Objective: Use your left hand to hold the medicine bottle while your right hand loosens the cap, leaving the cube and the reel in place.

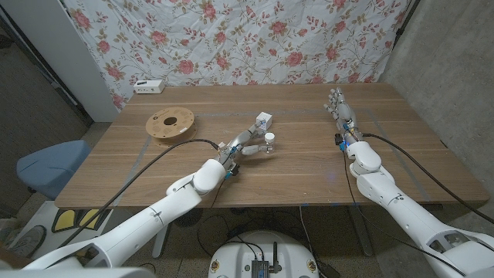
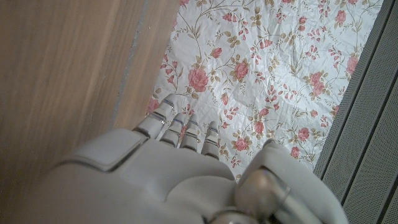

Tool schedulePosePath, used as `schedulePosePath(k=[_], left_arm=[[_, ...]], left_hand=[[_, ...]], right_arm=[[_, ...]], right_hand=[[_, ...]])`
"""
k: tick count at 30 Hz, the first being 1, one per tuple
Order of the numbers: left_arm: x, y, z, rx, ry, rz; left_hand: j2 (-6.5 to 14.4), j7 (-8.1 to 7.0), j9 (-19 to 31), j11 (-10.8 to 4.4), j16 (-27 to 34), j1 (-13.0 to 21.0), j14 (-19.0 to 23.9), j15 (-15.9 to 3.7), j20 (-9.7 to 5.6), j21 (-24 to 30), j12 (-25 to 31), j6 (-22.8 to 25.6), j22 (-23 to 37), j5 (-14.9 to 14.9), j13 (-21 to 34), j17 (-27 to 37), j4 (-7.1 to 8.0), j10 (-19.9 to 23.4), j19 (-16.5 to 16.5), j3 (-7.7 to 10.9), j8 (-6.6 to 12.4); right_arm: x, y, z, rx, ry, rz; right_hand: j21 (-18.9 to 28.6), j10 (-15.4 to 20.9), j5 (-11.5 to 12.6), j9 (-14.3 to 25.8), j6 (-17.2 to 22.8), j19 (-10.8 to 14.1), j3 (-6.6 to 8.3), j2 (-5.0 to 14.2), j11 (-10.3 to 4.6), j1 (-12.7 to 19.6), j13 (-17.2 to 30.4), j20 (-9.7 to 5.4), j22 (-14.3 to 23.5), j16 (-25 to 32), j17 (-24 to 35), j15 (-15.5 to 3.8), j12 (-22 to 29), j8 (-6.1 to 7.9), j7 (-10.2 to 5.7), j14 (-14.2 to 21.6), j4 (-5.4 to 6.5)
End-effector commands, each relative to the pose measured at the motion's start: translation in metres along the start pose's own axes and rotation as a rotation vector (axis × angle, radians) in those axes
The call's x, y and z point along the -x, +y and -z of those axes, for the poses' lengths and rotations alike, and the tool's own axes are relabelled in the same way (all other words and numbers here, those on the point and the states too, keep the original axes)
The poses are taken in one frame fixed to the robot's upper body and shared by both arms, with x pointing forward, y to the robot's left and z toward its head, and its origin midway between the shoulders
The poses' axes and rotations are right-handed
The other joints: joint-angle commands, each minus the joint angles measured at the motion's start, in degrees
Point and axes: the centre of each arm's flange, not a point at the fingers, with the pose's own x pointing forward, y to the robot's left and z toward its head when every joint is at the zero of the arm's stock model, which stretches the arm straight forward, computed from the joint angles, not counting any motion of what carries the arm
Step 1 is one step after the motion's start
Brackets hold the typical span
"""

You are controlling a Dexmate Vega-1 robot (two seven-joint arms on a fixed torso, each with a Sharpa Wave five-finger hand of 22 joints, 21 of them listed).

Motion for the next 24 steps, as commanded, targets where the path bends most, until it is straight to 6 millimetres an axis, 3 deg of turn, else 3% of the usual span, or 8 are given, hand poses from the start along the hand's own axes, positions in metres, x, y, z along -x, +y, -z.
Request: schedulePosePath(k=[1, 24], left_arm=[[-0.006, -0.008, 0.004, -0.003, 0.013, 0.010], [-0.008, -0.011, 0.015, 0.002, 0.030, -0.007]], left_hand=[[-0.1, 0.46, 0.2, 0.33, 0.2, 0.8, 1.3, -9.10, -0.90, 0.3, 0.4, 0.7, 0.0, -0.3, 0.0, 0.1, 0.12, 1.6, 0.5, -0.40, 0.30], [0.8, 2.65, 0.2, 0.51, 0.6, 3.1, 6.7, -9.66, -3.32, 1.0, 1.0, 4.4, 0.0, -0.5, 0.0, 0.2, 0.04, 7.7, 4.1, -1.21, 0.74]], right_arm=[[0.000, -0.002, 0.001, -0.004, -0.007, 0.009], [0.006, -0.004, 0.001, -0.003, -0.012, 0.027]], right_hand=[[-0.1, 0.4, 0.2, 0.1, 0.2, 0.3, 0.10, -0.33, -0.26, 0.0, 0.1, -3.09, 0.1, 0.3, 0.1, -0.79, 0.1, 0.05, 0.45, 0.3, -0.29], [-0.1, 0.6, 0.3, 0.1, 0.2, 0.3, 0.11, -0.30, -0.09, 0.0, 0.1, -3.05, 0.1, 0.3, 0.1, -0.75, 0.1, 0.03, 0.35, 0.3, -0.31]])
